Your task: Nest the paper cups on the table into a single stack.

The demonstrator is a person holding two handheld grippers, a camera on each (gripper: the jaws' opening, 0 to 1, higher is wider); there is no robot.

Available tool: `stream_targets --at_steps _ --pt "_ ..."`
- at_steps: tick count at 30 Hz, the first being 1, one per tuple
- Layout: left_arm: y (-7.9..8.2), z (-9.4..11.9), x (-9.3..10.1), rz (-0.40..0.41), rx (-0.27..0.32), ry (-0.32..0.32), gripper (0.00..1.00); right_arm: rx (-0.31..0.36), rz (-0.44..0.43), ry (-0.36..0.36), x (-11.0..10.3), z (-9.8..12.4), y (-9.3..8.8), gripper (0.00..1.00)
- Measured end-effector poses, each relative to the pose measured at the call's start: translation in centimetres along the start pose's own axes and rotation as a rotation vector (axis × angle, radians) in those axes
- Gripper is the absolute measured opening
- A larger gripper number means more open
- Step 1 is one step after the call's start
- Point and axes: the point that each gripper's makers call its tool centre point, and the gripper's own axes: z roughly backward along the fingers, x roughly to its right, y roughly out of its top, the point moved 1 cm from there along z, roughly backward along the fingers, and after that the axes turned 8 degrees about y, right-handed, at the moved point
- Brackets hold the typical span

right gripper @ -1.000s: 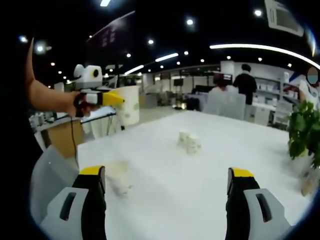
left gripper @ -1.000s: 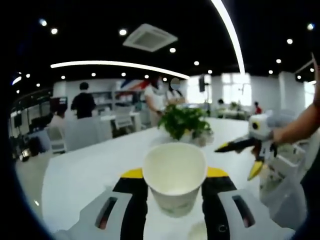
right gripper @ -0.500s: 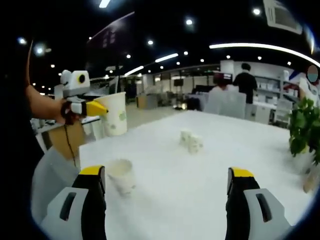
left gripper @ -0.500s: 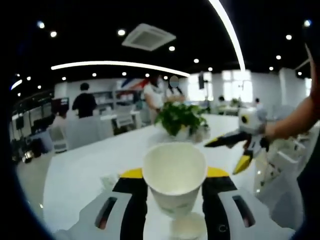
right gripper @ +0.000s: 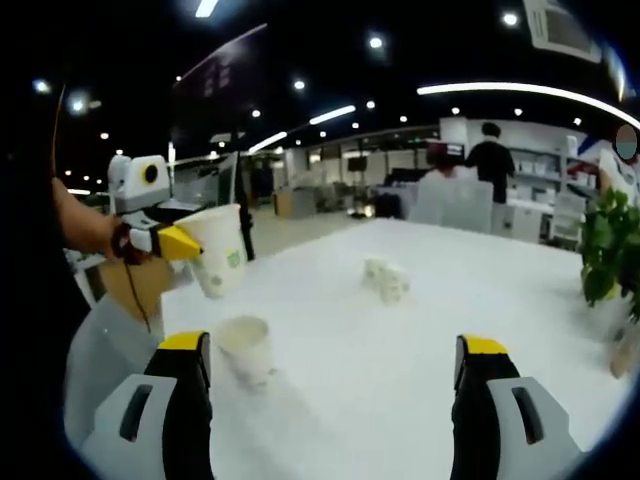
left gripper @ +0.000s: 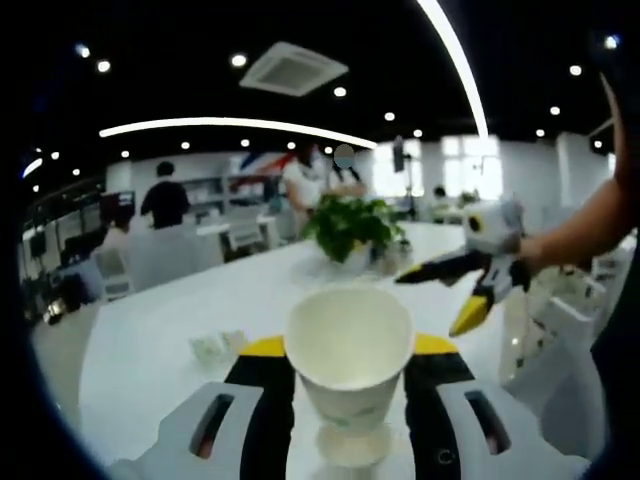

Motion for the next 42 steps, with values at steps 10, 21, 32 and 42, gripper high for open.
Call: stream_targets --at_steps 10,21,32,42 --pt "-2.6 -0.8 -0.2 0.013 -0.013 0.047 0.42 0.003 -0.010 -0.007 0.0 0.2 -0.3 1.00" --pt "-6.1 -1.8 0.5 0.039 -0.035 0.057 0.42 -0.003 -0.025 -0.001 -0.5 0.3 -1.1 1.00" --pt "-9.7 -2.4 0.8 0.026 -0.110 0.056 0.42 -0.005 -0.030 0.000 -0.8 0.3 -1.4 1.00" --pt "-12.1 -2.1 0.9 0.024 -0.168 0.048 0.46 -0.008 -0.030 0.005 -1.1 0.1 -1.4 1.00"
